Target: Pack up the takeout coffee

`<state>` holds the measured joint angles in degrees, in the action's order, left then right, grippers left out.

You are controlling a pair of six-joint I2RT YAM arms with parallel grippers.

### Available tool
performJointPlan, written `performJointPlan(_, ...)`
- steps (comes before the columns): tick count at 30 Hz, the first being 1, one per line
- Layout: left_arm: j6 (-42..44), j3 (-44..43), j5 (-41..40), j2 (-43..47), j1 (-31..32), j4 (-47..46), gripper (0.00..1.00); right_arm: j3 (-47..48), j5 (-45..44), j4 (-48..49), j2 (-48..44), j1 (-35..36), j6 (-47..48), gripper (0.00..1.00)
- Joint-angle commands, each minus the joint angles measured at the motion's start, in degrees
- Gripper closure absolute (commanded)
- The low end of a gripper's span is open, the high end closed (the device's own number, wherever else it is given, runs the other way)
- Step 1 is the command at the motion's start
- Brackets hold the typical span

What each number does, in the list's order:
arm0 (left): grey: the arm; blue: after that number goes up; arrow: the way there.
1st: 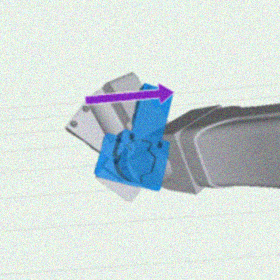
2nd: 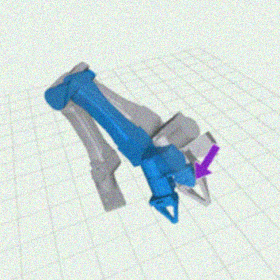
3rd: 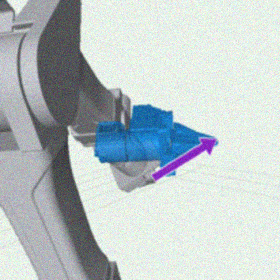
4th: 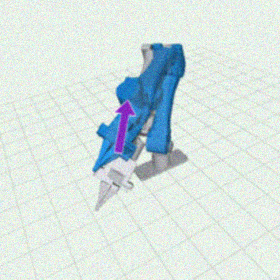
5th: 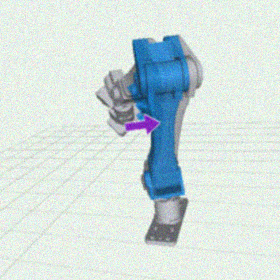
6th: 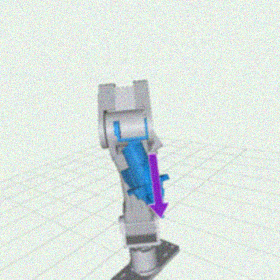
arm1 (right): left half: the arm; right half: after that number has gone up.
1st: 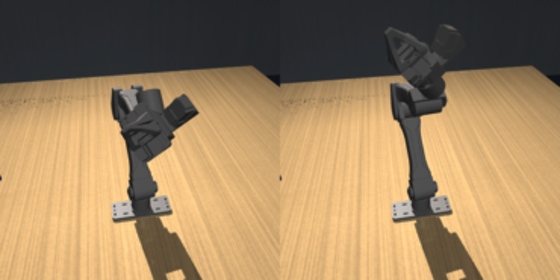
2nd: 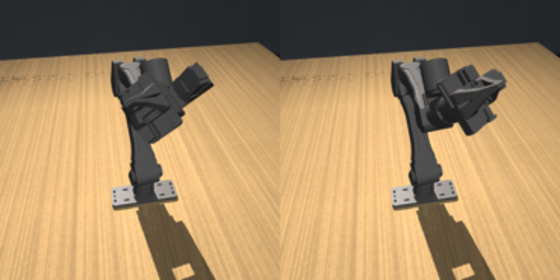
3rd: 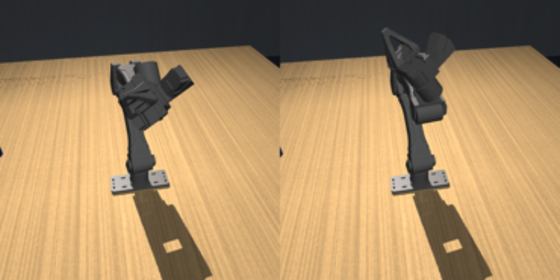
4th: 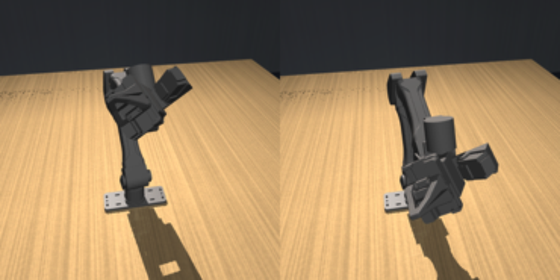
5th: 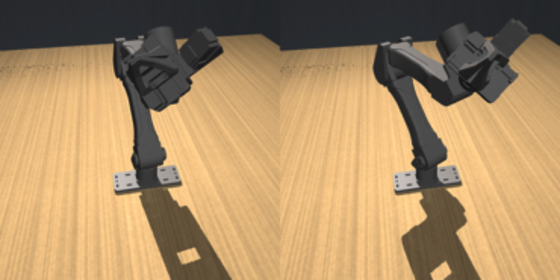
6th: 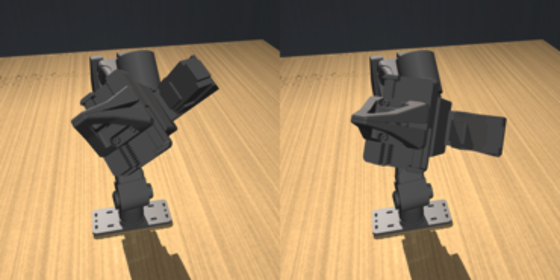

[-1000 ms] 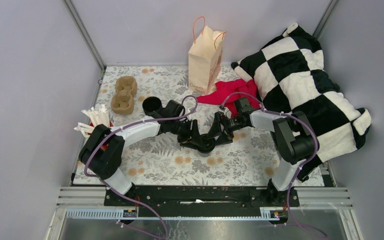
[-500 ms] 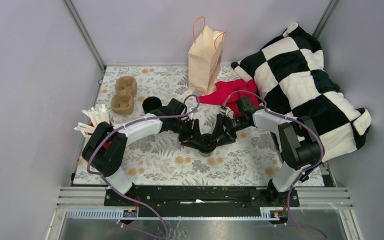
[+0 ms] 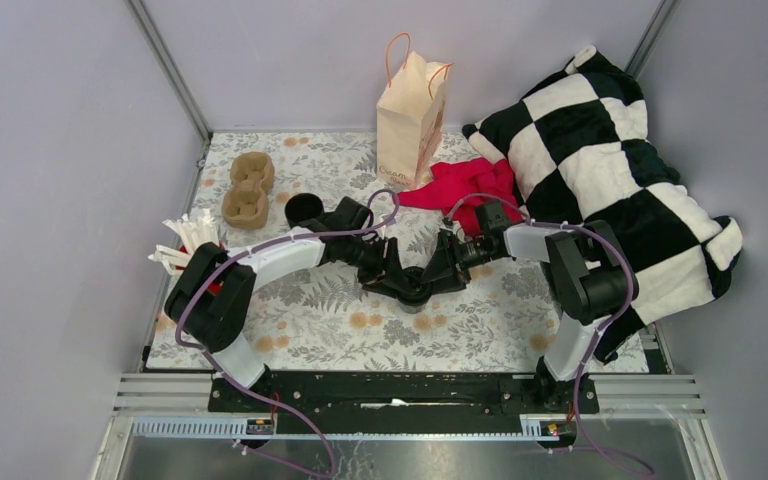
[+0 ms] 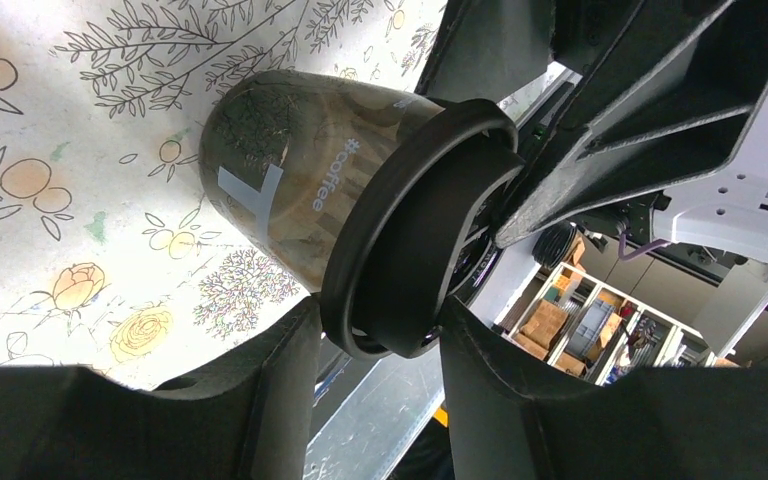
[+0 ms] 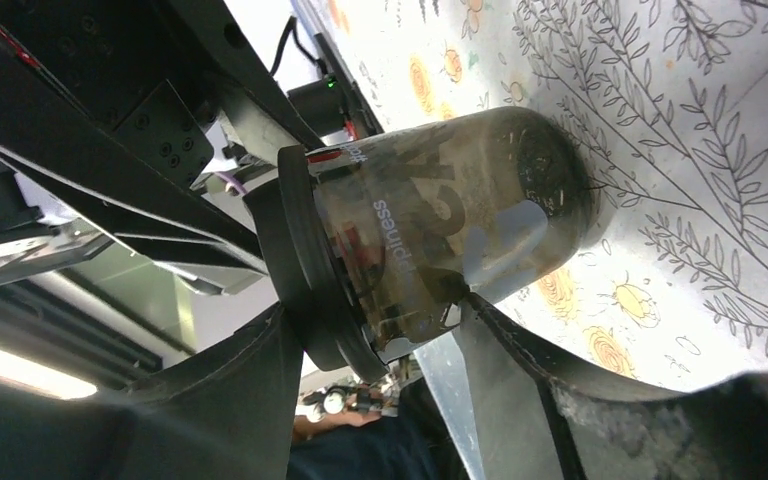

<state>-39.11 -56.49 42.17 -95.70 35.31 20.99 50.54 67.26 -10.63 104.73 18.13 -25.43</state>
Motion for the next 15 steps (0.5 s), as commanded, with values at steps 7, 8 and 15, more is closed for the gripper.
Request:
performJointPlan(7,6.2,2.3,-19.5,-5.7,-0.2,10.3,0.53,2.6,-14.5,-10.7,-11.2,0.8,6.6,0.11)
performJointPlan(8,6.2,2.1,-19.5,-5.8,-0.2,10.3,0.53,2.9,-13.8,-11.2,-11.6,0.8,7.3,0.10)
performJointPlan(15,6.4,1.7,-19.9,-5.6,-0.2,10.6,0.53,4.2,-12.3,-12.5,-8.7,1.2,10.4,0.17)
